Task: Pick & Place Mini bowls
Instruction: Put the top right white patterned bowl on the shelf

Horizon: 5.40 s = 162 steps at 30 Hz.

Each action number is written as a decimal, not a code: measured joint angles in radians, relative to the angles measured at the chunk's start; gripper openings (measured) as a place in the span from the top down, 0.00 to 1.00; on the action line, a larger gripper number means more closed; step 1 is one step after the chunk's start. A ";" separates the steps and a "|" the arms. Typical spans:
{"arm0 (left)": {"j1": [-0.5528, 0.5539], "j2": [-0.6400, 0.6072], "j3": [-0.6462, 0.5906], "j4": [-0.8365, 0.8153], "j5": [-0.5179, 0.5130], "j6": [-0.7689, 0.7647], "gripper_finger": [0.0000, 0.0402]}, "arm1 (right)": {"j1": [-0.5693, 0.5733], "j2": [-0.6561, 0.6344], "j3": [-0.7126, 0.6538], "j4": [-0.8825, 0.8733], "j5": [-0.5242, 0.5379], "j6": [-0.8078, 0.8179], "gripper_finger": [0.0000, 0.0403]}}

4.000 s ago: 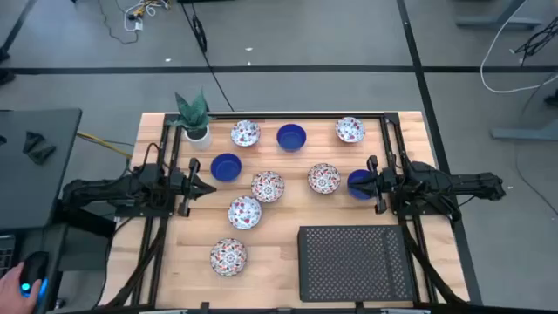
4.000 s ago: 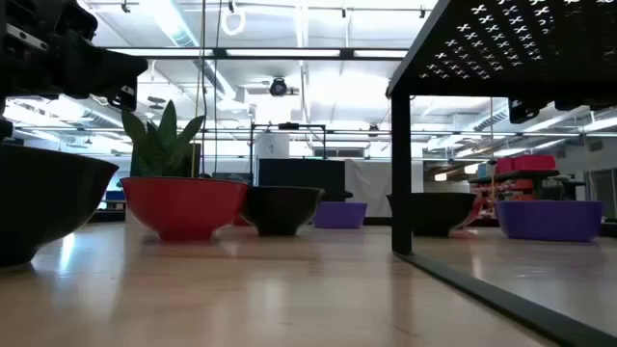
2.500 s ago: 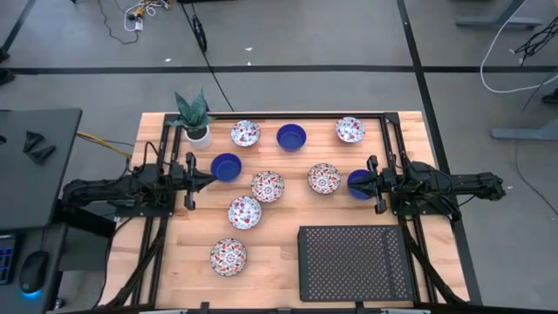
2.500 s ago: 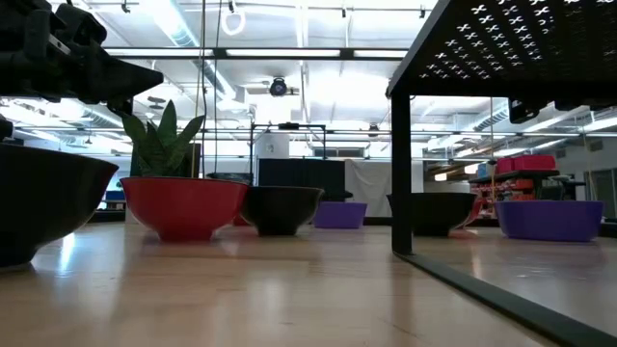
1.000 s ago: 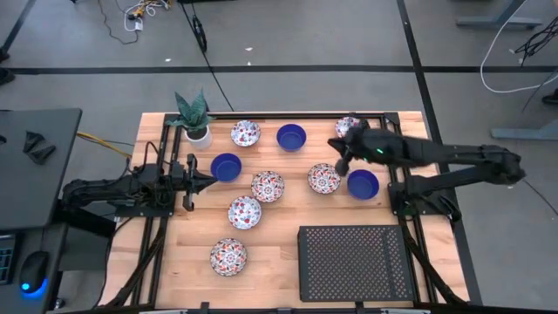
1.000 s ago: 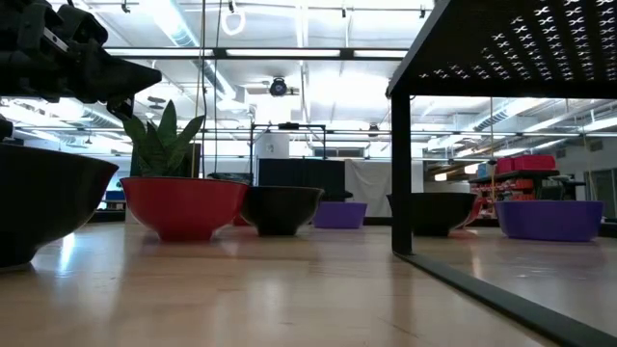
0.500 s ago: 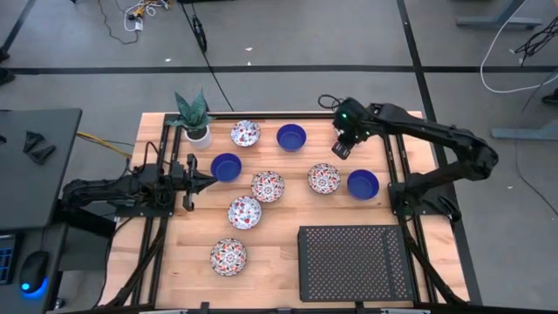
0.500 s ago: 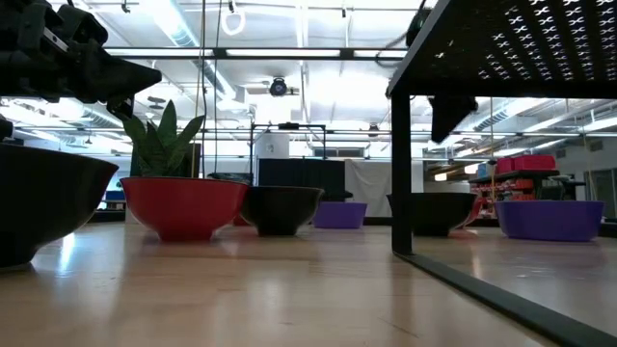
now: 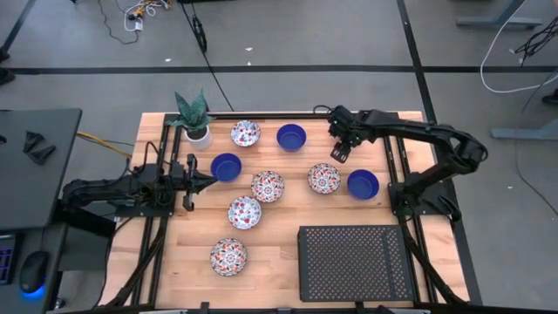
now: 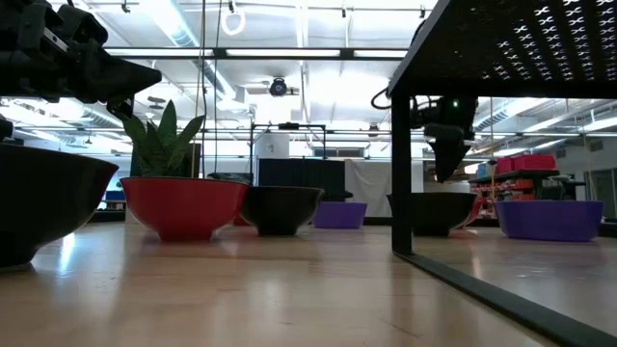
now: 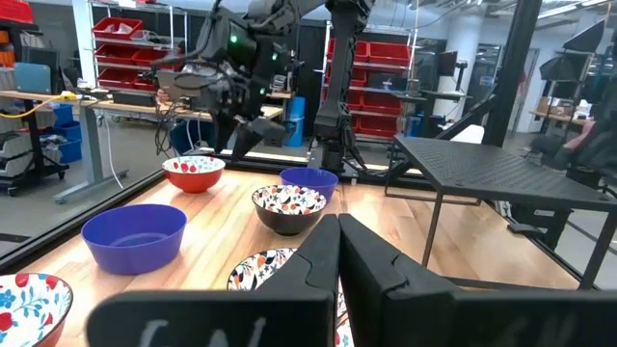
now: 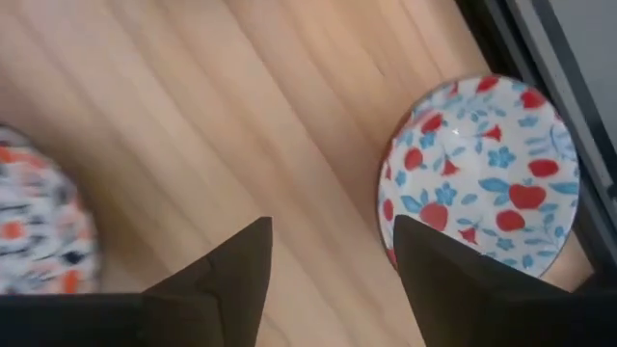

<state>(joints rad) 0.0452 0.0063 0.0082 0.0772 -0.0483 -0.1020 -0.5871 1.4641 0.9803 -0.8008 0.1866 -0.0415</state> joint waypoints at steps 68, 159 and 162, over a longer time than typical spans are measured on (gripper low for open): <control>0.000 0.000 0.000 0.000 0.001 0.000 0.98 | 0.294 -0.115 -0.155 -0.012 0.127 0.056 1.00; 0.001 0.000 0.000 0.001 -0.038 0.011 0.98 | 1.636 0.237 0.700 -0.770 0.093 1.058 1.00; 0.001 0.000 0.000 0.000 -0.038 0.011 0.98 | 1.636 0.235 0.689 -0.769 0.092 1.072 1.00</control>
<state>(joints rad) 0.0463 0.0063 0.0082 0.0776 -0.0860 -0.0914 1.0492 1.6994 1.6690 -1.5697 0.2784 1.0309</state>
